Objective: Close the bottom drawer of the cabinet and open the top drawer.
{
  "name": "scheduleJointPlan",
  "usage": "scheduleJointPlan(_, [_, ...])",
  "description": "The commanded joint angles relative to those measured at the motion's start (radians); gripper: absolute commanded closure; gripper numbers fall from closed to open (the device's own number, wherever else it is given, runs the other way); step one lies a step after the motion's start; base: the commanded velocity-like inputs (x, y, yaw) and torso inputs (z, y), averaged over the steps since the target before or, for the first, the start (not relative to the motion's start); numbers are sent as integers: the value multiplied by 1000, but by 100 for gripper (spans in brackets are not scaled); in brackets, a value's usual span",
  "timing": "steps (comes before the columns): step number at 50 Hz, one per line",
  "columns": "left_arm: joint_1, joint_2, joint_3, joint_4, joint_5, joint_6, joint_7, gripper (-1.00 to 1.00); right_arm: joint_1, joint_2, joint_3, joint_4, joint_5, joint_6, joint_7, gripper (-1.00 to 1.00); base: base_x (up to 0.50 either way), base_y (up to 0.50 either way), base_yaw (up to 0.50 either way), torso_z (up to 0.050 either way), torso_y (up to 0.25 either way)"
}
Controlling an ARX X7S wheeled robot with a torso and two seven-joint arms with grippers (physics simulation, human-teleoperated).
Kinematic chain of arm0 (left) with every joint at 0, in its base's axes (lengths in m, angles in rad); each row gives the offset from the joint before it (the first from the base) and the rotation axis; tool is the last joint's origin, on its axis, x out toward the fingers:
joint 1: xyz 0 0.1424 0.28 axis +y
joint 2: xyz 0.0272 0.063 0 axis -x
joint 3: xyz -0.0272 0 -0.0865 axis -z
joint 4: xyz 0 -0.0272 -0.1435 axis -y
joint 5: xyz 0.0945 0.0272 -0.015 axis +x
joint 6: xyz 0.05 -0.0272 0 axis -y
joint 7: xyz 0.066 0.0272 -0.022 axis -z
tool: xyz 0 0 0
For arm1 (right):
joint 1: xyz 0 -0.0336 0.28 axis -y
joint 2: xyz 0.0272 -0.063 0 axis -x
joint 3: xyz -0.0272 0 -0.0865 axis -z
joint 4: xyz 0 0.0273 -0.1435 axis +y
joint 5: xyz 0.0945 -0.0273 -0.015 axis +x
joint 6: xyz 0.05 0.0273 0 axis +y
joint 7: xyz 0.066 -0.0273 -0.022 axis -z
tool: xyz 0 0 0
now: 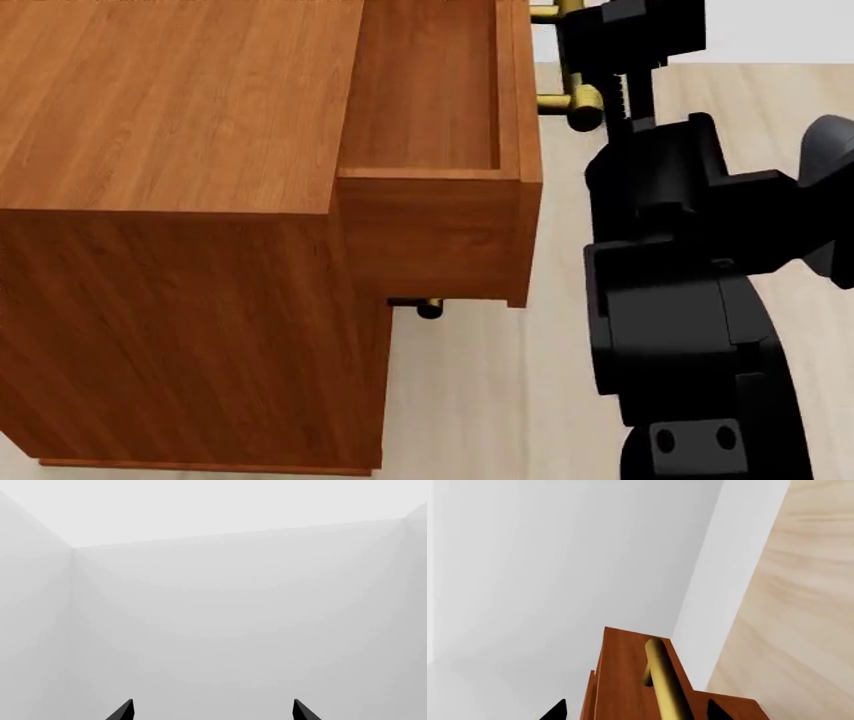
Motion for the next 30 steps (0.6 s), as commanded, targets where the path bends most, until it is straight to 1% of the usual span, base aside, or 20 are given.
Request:
scheduleJointPlan(1, [-4,-3,-1,0,-7,-1,-5,-100,1,10,7,-12,-14,-11,13,-100,0,0,0,0,0])
scheduleJointPlan(15, [-16,-1,8,-1,-12,-4,-9,-100,5,43,35,-63,-28,-31,44,-100,0,0,0,0,0])
scheduleJointPlan(30, [-16,-1,15,-4,-9,1,-12,-100,80,103,1,-90,-61,31,90,-100,0,0,0,0,0])
